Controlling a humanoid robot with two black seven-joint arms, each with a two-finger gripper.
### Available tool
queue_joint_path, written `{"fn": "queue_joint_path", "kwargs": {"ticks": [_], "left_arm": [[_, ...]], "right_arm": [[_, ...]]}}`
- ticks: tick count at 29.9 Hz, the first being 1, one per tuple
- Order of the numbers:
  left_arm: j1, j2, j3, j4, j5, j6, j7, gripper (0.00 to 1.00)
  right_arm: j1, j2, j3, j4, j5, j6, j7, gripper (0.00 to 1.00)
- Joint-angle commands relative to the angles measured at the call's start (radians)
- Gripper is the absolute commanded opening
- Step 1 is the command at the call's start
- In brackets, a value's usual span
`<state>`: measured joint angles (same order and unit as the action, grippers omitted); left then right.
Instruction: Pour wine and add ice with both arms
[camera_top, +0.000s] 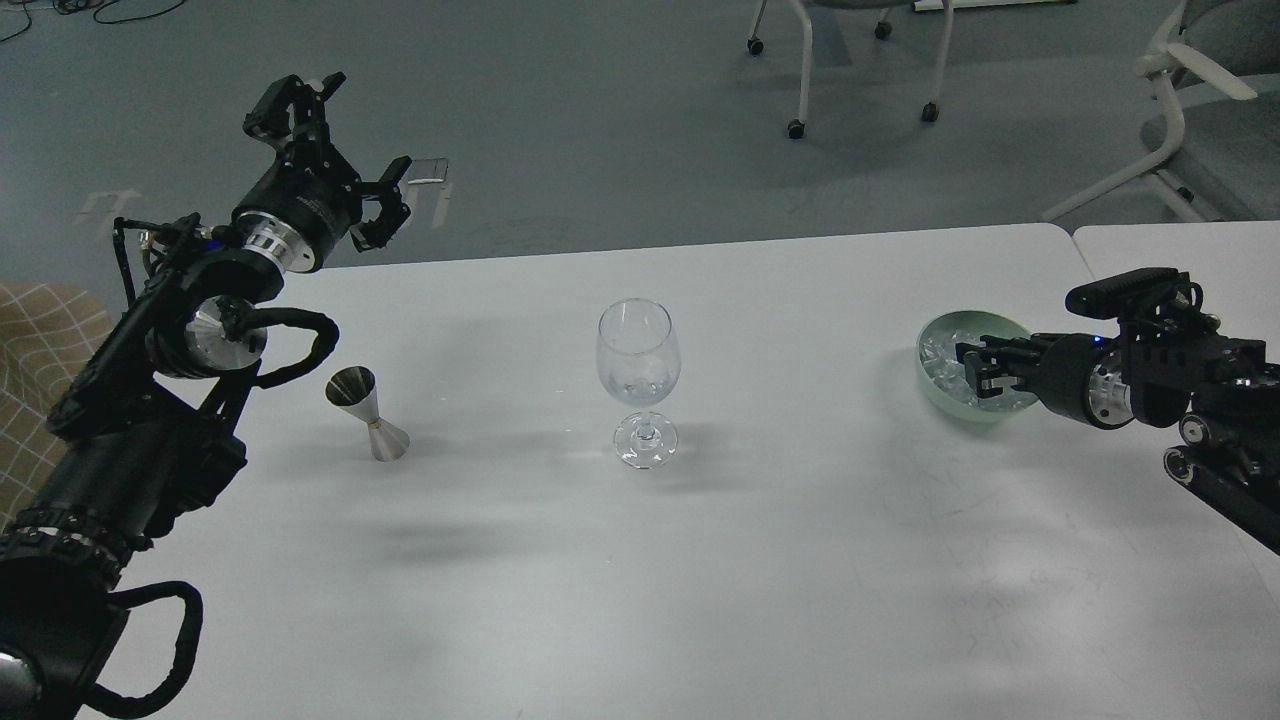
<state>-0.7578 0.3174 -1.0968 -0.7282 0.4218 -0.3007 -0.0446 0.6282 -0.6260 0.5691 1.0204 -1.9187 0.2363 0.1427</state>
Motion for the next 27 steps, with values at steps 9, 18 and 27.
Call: {"fn": "queue_joint_path", "kwargs": {"ticks": [9, 18, 27], "left_arm": [[0.0, -0.003, 0.0, 0.0, 0.002, 0.0, 0.0, 0.98], [-0.003, -0.001, 0.0, 0.0, 0.002, 0.0, 0.0, 0.98], [-0.003, -0.005, 0.0, 0.0, 0.002, 0.0, 0.0, 0.98]], "right_arm": [[0.002, 0.0, 0.003, 0.009, 0.003, 0.0, -0.003, 0.11], [0.068, -0.098, 0.012, 0.101, 0.018, 0.0, -0.006, 0.12], [0.172, -0.189, 0.02, 0.271, 0.058, 0.034, -0.014, 0.12]]}}
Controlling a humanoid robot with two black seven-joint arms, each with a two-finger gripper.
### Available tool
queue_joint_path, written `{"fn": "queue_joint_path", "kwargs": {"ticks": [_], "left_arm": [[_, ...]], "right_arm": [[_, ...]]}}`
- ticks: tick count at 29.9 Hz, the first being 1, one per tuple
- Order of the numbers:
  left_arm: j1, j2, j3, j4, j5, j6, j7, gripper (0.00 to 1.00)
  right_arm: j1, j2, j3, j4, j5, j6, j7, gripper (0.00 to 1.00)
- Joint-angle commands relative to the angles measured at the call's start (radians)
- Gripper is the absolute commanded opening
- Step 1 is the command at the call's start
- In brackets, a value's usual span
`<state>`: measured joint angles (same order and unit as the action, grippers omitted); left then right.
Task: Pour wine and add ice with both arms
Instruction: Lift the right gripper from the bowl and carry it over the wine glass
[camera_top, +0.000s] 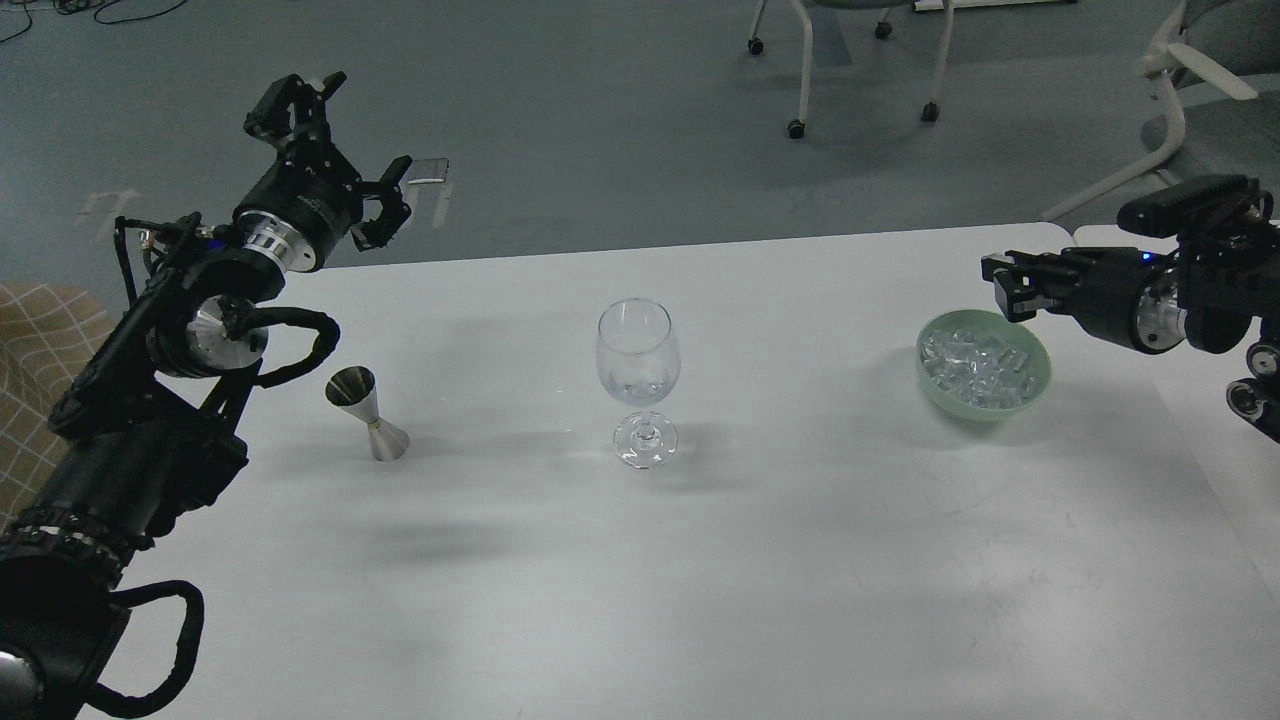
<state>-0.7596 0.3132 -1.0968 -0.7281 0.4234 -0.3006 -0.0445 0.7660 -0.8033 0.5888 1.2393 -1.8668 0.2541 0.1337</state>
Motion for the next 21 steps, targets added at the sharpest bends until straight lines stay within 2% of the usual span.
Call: {"fn": "queue_joint_path", "kwargs": {"ticks": [1, 8, 12, 21], "left_arm": [[-0.001, 0.0, 0.0, 0.001, 0.0, 0.001, 0.0, 0.98], [-0.001, -0.003, 0.0, -0.001, 0.0, 0.005, 0.0, 0.98], [-0.003, -0.002, 0.0, 0.001, 0.0, 0.005, 0.0, 0.98], [-0.001, -0.002, -0.002, 0.001, 0.006, 0.005, -0.002, 0.98]], "right_arm": [[0.05, -0.011, 0.0, 0.078, 0.006, 0.017, -0.009, 0.11], [0.09, 0.002, -0.003, 0.207, 0.005, 0.021, -0.049, 0.11], [0.101, 0.05, -0.007, 0.298, 0.002, 0.034, -0.077, 0.11], [0.133, 0.119, -0.01, 0.368, -0.009, 0.074, -0.097, 0.1]]}}
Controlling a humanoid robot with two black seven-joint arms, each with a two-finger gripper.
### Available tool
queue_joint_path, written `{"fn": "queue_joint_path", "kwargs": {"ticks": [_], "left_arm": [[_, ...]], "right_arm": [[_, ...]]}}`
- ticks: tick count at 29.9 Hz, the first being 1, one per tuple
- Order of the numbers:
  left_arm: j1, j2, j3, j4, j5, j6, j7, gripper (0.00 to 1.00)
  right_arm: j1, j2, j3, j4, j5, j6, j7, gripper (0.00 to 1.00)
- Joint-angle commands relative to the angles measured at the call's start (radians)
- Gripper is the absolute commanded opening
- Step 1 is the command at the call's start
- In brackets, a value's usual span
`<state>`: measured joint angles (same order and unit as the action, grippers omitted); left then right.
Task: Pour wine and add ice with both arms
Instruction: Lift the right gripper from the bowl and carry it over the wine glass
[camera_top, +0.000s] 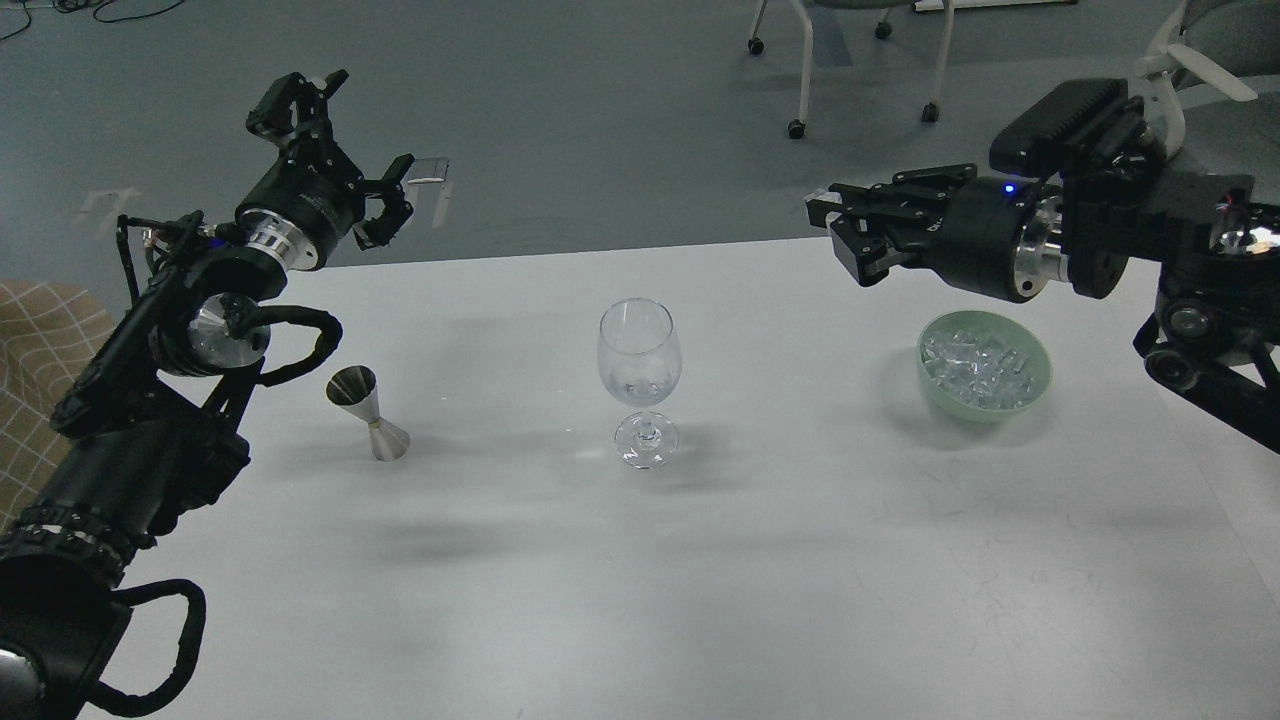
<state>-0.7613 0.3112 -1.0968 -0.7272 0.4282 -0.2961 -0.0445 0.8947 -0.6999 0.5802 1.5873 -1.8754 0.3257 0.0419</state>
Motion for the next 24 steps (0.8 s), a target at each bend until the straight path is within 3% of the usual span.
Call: {"fn": "queue_joint_path", "kwargs": {"ticks": [1, 24], "left_arm": [[0.0, 0.0, 0.0, 0.0, 0.0, 0.0, -0.002, 0.98], [0.0, 0.0, 0.0, 0.0, 0.0, -0.002, 0.0, 0.98]], "right_arm": [[0.006, 0.02, -0.002, 0.023, -0.002, 0.003, -0.007, 0.1], [0.044, 0.183, -0.025, 0.042, -0.016, 0.163, -0.025, 0.1]]}}
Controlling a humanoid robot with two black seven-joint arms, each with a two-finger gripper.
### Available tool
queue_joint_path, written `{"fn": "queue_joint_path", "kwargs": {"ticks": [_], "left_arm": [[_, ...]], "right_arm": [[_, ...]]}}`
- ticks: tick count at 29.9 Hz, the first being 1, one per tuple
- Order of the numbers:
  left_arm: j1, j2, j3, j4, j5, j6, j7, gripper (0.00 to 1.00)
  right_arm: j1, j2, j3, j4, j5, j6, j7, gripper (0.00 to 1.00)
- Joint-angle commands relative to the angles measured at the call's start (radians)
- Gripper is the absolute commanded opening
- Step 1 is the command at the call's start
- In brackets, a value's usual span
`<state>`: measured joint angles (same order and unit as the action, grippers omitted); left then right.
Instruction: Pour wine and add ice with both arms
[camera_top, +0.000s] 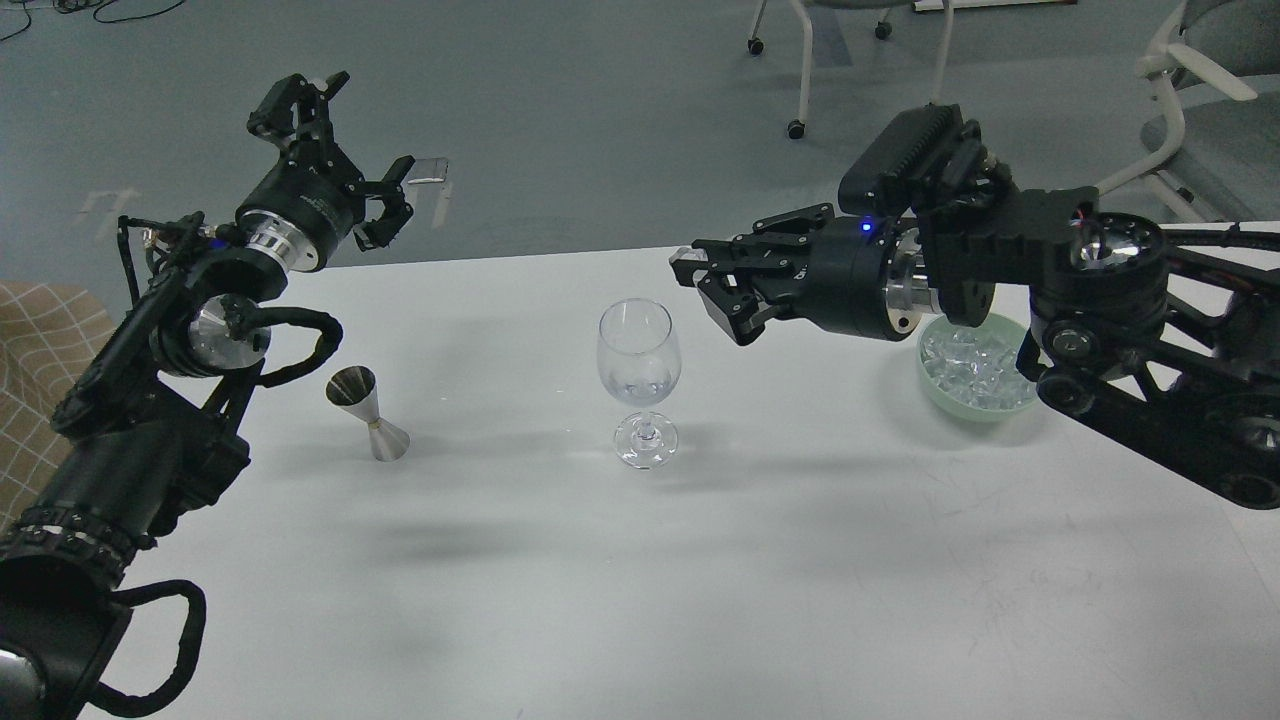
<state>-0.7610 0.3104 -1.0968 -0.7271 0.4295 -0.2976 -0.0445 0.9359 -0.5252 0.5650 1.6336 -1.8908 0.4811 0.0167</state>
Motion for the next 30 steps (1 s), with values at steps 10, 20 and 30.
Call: {"fn": "queue_joint_path", "kwargs": {"ticks": [10, 20, 30], "left_arm": [[-0.001, -0.002, -0.002, 0.0, -0.002, 0.0, 0.0, 0.98], [-0.001, -0.002, -0.002, 0.0, -0.002, 0.002, 0.0, 0.98], [-0.003, -0.025, 0.0, -0.002, 0.0, 0.003, 0.002, 0.98]], "right_arm": [[0.0, 0.043, -0.034, -0.018, -0.011, 0.008, -0.014, 0.11], [0.0, 0.074, -0.033, -0.047, -0.024, 0.008, -0.015, 0.12], [0.003, 0.091, -0.028, -0.07, -0.025, 0.008, -0.024, 0.13]]}}
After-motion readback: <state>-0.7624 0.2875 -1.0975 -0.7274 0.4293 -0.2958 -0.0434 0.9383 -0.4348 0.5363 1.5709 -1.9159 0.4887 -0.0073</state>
